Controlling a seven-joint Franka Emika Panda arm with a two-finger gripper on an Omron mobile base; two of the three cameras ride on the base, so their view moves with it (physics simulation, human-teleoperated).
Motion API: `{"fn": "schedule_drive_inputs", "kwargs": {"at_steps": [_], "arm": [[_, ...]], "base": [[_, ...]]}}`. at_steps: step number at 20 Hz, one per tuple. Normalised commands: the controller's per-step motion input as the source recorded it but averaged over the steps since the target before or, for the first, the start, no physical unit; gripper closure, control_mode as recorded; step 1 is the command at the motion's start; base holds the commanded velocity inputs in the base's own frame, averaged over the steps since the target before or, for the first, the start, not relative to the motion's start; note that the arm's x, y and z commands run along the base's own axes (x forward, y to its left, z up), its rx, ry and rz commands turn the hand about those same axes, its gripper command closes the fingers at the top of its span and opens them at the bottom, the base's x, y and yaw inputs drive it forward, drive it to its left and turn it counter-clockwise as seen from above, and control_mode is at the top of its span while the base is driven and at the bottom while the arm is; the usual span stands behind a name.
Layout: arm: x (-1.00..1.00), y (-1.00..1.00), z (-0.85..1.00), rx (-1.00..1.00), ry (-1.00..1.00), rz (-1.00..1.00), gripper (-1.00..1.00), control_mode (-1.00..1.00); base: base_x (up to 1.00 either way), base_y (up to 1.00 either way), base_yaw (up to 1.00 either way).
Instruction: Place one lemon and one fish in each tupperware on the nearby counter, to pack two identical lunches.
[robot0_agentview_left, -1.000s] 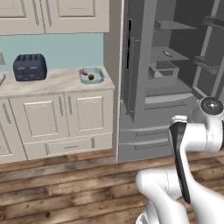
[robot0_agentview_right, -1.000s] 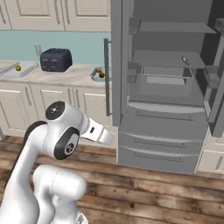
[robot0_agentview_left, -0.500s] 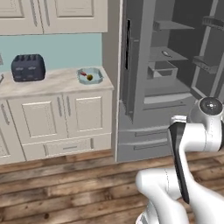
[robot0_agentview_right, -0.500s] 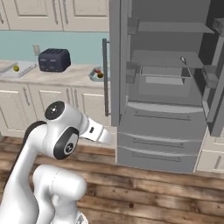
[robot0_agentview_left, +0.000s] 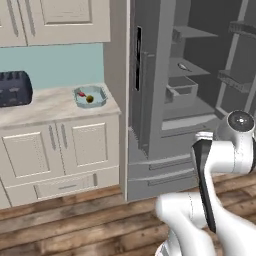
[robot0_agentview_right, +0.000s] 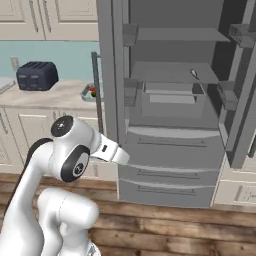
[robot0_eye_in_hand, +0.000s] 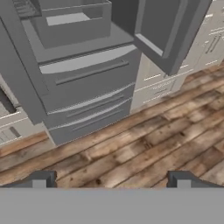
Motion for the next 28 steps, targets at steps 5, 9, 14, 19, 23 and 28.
{"fn": "schedule_drive_inputs", "kwargs": {"at_steps": [5, 9, 14, 19, 23, 28], "arm": [[0.0, 0.0, 0.0, 0.0, 0.0, 0.0, -1.0, 1.0], [0.0, 0.0, 0.0, 0.0, 0.0, 0.0, -1.0, 1.0], [0.0, 0.0, 0.0, 0.0, 0.0, 0.0, -1.0, 1.0], [0.0, 0.0, 0.0, 0.0, 0.0, 0.0, -1.0, 1.0], [0.0, 0.0, 0.0, 0.0, 0.0, 0.0, -1.0, 1.0], [0.0, 0.0, 0.0, 0.0, 0.0, 0.0, -1.0, 1.0]], "base": [[0.58, -0.65, -0.04], [0.29, -1.0, 0.0], [0.98, -0.41, 0.04], [1.0, -0.01, 0.18], [1.0, -0.21, 0.24], [0.99, -0.59, 0.13]]}}
